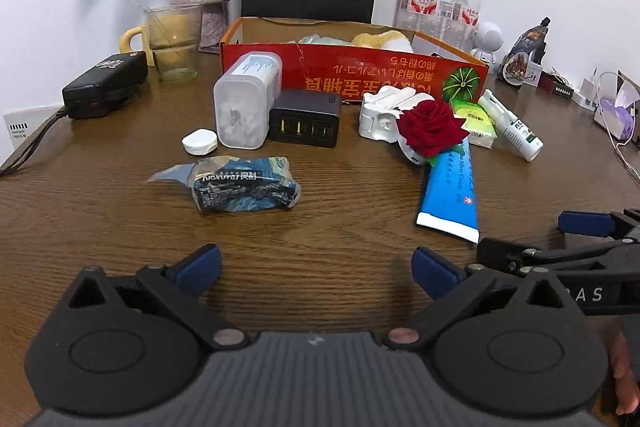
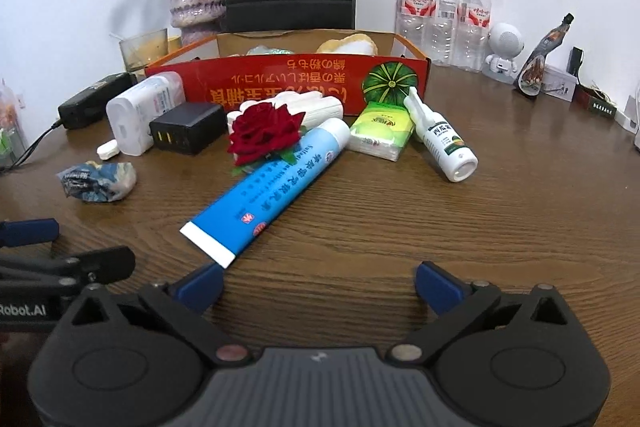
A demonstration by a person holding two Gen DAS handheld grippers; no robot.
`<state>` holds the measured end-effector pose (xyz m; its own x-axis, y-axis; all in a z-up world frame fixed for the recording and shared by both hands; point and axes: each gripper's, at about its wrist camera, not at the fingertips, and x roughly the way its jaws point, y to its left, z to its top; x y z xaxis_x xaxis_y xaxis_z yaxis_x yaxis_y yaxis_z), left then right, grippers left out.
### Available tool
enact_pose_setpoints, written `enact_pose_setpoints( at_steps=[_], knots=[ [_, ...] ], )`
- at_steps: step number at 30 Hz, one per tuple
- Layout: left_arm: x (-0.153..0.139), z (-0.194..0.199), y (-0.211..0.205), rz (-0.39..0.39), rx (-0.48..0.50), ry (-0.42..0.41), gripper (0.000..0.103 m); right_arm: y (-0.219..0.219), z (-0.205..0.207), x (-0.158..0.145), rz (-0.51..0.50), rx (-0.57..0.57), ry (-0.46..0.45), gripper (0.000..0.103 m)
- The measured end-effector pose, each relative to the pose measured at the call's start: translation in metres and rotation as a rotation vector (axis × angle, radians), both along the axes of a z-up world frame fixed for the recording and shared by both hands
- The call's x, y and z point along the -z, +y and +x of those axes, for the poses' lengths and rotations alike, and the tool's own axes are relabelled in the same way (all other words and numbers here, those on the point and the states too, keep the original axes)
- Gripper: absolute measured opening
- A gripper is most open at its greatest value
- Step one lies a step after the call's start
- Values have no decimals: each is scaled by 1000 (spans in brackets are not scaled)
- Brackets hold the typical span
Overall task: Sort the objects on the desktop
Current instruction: 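Withdraw both tools back over the remaining table items, then grasp the blue snack wrapper with the left gripper while the right gripper grasps the red rose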
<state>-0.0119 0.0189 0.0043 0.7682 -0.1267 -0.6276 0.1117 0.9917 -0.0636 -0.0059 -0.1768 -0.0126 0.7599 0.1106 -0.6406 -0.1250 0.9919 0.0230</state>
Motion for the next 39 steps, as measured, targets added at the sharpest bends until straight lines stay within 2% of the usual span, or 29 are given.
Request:
enact_pose_setpoints(
  at_steps=[8,36,38,39],
  knots=[
    [1,2,-7,54,5,11,103,-2,2,0,-2,25,0,103],
    [1,2,-8,61,6,13,103,-2,3,0,-6,34,0,103],
    [-3,-3,-4,51,-14,-5,103,-3,3,0,-5,29,1,103],
    [-10,-7,1,50,-11,-40,103,-4,2,0,-3,22,1,103]
  ],
)
